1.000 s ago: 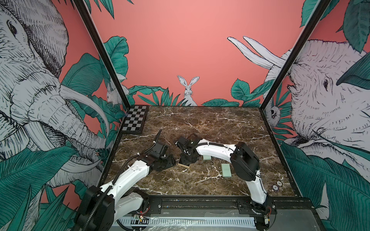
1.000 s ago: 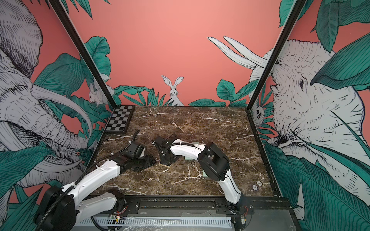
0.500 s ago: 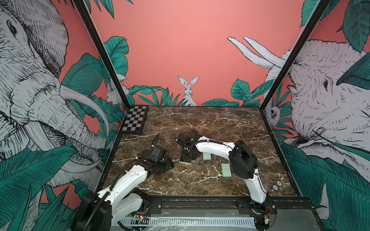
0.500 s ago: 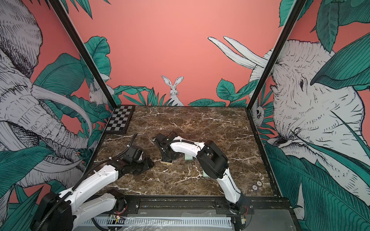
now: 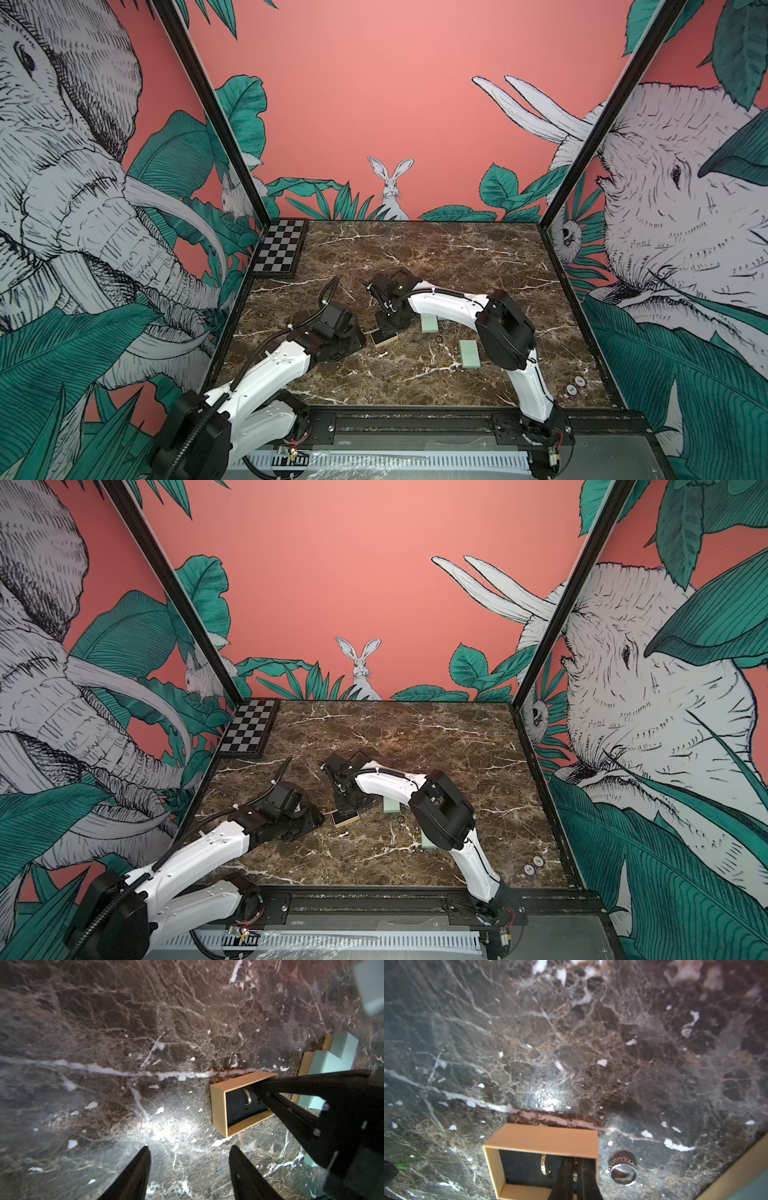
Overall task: Take the rings out of the lift-off lid box
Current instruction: Take out the ring from the jewelry box.
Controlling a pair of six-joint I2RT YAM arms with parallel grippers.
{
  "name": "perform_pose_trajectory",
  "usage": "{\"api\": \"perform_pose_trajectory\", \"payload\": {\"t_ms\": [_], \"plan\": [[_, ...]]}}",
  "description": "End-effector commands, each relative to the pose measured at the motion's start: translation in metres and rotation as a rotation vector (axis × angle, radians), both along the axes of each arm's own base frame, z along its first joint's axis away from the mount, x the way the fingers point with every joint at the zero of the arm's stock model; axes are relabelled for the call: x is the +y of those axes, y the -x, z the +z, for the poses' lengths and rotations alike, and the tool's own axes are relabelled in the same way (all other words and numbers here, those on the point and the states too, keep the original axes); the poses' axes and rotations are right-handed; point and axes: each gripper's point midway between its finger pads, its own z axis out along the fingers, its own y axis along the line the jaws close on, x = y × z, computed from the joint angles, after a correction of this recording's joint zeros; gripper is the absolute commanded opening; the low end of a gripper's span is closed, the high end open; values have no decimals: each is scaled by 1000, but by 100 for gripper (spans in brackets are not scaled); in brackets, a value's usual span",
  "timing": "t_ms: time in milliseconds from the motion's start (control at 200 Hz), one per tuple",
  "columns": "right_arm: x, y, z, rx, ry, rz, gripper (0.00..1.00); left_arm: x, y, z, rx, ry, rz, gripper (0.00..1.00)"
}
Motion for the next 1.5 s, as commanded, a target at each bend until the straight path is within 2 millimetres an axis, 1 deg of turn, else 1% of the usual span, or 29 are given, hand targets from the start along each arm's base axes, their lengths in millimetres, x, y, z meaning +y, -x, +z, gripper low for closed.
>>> {"api": "perform_pose_trajectory", "payload": {"t_ms": [0, 40, 90, 205, 325, 455, 565, 645, 825, 905, 945, 1050, 1165, 1185, 1230, 1255, 1491], "plan": [[5, -3, 11, -30, -24, 35, 5, -9, -18, 14, -56, 10, 41, 61], [6, -3, 12, -34, -27, 43, 4, -11, -21, 15, -56, 10, 42, 61], [7, -4, 15, -39, -33, 51, 0, -15, -24, 16, -55, 12, 39, 60], [9, -3, 18, -44, -48, 68, 0, -24, -29, 14, -53, 16, 29, 57], [10, -3, 23, -54, -65, 76, 0, -32, -30, 9, -42, 21, 19, 49], [11, -2, 27, -56, -77, 86, 0, -33, -29, -1, -15, -5, 10, 47], [11, -2, 28, -61, -83, 91, 0, -32, -31, -7, -1, -36, -1, 43], [11, -1, 28, -59, -88, 92, 0, -32, -32, -12, 15, -61, -9, 42], [14, 3, 23, -39, -100, 100, 0, -37, -35, -20, 31, -88, -31, 35], [14, 6, 21, -29, -103, 105, 0, -37, -36, -22, 39, -106, -44, 33], [13, 6, 20, -27, -99, 106, 0, -37, -36, -24, 45, -116, -51, 30], [14, 8, 20, -25, -106, 108, 0, -37, -33, -30, 61, -128, -63, 29], [16, 10, 20, -18, -119, 112, 0, -37, -32, -35, 74, -141, -77, 24], [17, 10, 20, -16, -122, 113, 0, -37, -32, -35, 76, -142, -78, 22], [17, 11, 20, -13, -127, 114, 0, -39, -31, -36, 80, -144, -90, 13], [18, 12, 20, -12, -130, 114, 0, -40, -32, -36, 79, -148, -93, 12], [22, 12, 31, -23, -187, 106, 0, -40, -28, -45, 104, -184, -124, 10]]}}
